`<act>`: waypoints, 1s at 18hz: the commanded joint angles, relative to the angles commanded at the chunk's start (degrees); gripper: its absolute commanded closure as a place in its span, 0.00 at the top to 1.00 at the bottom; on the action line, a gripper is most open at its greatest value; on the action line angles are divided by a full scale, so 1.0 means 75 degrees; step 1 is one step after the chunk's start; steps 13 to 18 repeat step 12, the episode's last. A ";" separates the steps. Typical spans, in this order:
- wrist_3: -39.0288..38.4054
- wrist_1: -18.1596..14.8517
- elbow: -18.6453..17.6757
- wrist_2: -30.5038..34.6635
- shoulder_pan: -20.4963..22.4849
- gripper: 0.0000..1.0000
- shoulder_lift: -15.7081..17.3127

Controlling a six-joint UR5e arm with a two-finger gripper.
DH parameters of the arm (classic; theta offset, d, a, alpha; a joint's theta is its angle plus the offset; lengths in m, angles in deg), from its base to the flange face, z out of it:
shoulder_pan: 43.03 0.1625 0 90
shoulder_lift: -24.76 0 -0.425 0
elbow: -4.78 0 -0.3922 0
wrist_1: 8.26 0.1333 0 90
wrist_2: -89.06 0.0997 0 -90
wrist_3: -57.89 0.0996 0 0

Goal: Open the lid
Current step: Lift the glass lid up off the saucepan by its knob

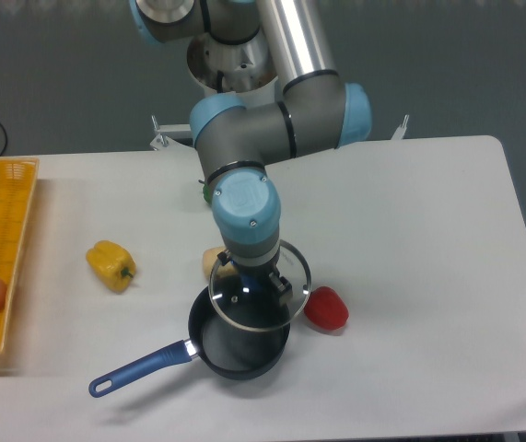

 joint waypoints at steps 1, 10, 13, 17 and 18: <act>0.0012 0.0000 -0.0012 -0.0012 0.0012 0.63 0.0047; 0.0491 -0.0468 -0.0047 -0.0070 0.0293 0.63 0.0176; 0.0527 -0.0562 -0.0058 -0.0059 0.0352 0.63 0.0234; 0.0527 -0.0562 -0.0058 -0.0059 0.0352 0.63 0.0234; 0.0527 -0.0562 -0.0058 -0.0059 0.0352 0.63 0.0234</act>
